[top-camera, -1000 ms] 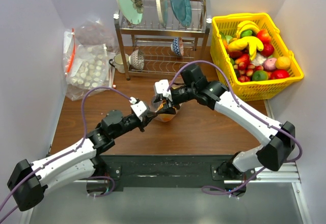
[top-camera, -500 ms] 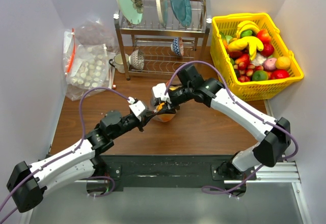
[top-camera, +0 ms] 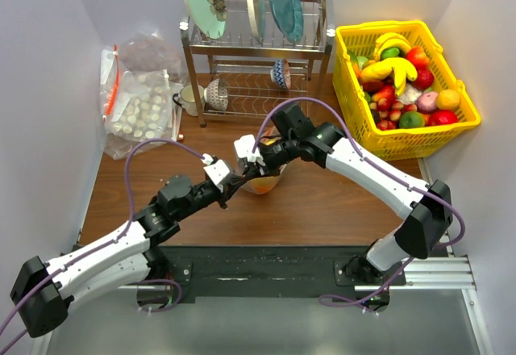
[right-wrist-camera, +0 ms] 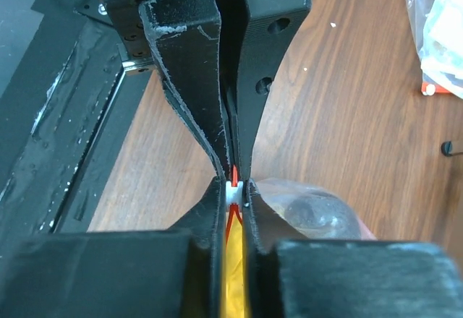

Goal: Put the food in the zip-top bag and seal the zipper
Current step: Zip the zipper food storage bag at the center of the board.

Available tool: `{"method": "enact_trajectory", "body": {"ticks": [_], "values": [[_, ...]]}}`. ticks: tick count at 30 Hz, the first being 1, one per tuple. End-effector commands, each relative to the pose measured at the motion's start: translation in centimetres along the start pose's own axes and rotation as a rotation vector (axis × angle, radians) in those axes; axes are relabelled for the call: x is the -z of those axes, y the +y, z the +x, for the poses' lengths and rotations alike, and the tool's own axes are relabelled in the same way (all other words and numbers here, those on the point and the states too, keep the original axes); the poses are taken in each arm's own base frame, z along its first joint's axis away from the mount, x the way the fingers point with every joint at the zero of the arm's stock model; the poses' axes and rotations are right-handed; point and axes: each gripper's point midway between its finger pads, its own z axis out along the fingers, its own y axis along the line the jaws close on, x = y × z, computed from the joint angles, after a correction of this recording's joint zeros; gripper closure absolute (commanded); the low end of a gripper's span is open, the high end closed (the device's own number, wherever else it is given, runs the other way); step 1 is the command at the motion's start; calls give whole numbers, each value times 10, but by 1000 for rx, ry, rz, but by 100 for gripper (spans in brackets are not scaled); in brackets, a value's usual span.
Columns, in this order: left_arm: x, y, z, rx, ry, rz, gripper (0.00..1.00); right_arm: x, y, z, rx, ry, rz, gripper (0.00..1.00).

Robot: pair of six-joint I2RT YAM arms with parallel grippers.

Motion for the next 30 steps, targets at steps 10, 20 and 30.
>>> {"method": "enact_trajectory", "body": {"ticks": [10, 20, 30], "values": [[25, 45, -37, 23, -143, -272, 100, 11, -7, 2, 12, 80, 39, 100], [63, 102, -35, 129, -126, -571, 100, 25, -17, 17, -64, 143, 123, 100], [88, 136, -51, 157, -121, -727, 100, 63, -17, 31, -210, 106, 259, 100]]}}
